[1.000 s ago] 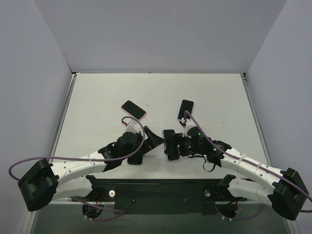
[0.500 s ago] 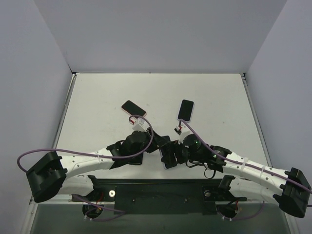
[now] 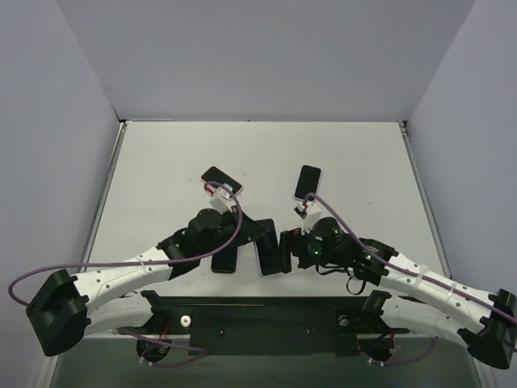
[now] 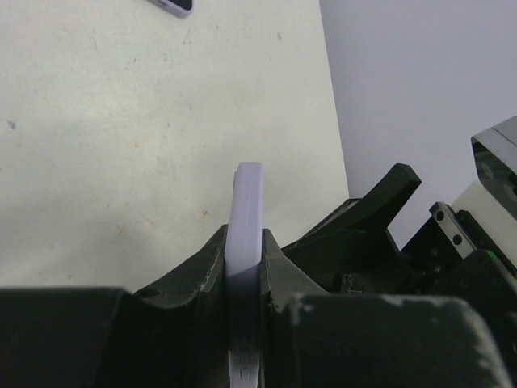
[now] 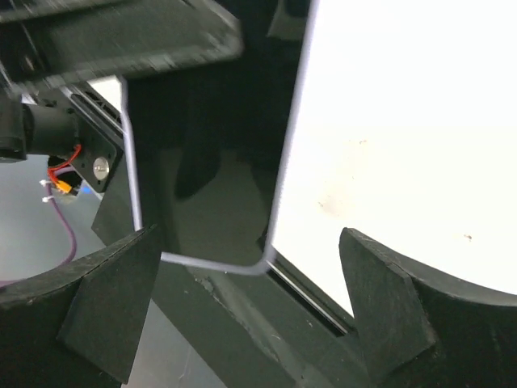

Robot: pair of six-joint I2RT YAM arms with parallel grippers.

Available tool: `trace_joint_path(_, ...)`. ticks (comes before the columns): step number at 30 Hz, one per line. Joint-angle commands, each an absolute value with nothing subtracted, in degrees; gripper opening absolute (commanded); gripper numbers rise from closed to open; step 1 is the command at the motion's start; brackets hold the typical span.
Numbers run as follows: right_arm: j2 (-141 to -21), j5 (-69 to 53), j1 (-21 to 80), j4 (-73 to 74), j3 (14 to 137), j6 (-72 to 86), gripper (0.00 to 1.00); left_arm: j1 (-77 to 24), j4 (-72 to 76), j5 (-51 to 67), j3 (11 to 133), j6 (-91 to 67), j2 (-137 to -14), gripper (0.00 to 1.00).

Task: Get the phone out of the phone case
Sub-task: Pick up the phone at the center of the board, then remove the phone case from the phone.

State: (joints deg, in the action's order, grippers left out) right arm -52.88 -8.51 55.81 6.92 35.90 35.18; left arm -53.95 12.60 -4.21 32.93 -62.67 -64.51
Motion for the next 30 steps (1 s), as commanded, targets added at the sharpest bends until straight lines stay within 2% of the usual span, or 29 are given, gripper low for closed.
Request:
trace_joint_path(1,-46.5,-15.9,50.7,11.0,35.6,31.6,0.85,-46.5,13.3,11.2,32.9,-54.1,-57.0,0.0)
trace_joint_path(4,-43.9,-30.1,45.7,6.6,33.3,32.8,0.8,-41.9,14.8,19.7,31.9,-54.0,-52.2,0.0)
trace_joint_path(6,-43.2,-37.0,45.3,3.4,33.1,34.1,0.73,-41.0,15.9,22.8,31.6,-54.8,-50.2,0.0)
trace_joint_path(9,-43.3,-46.0,45.4,-6.9,32.0,39.1,0.68,-40.8,17.9,25.7,32.5,-57.4,-49.3,0.0)
trace_joint_path(15,-42.4,-50.3,45.4,-11.8,31.6,41.9,0.53,-40.4,26.2,29.1,32.6,-65.5,-49.1,0.0)
trace_joint_path(23,-44.4,-52.6,45.4,-12.1,33.2,42.0,0.51,-37.9,28.3,31.1,36.1,-72.2,-52.7,0.0)
trace_joint_path(29,-52.2,-52.1,45.4,-16.8,38.4,43.4,0.45,-34.0,31.5,35.5,39.7,-74.8,-56.9,0.0)
trace_joint_path(30,-53.3,-52.0,45.4,-18.4,40.1,44.2,0.41,-33.7,32.4,35.9,40.4,-75.6,-57.5,0.0)
